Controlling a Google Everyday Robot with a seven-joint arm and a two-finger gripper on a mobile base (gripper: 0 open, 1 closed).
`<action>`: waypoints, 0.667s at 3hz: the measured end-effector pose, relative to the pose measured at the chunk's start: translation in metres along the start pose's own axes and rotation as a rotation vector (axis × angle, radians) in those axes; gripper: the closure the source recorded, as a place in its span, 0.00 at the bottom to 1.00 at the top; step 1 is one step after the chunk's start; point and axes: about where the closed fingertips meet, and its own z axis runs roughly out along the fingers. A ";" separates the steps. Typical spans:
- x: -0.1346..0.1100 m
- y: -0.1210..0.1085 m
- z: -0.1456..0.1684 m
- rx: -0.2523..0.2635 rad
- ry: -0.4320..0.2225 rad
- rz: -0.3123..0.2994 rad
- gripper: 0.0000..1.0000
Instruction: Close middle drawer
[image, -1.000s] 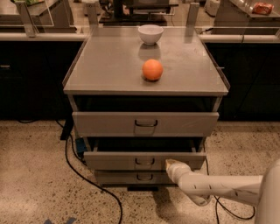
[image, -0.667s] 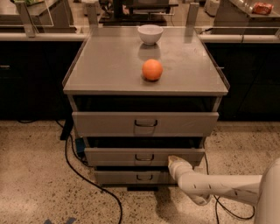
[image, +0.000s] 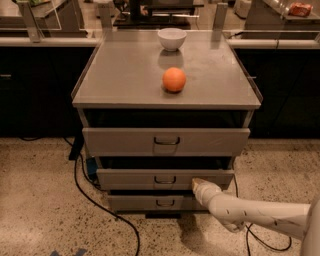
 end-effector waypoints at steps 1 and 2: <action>0.001 -0.002 0.008 -0.072 0.014 0.087 1.00; 0.003 -0.006 0.013 -0.095 -0.001 0.156 1.00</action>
Offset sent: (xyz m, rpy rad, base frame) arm 0.0161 -0.0207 -0.0122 0.2401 -0.0228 -0.0803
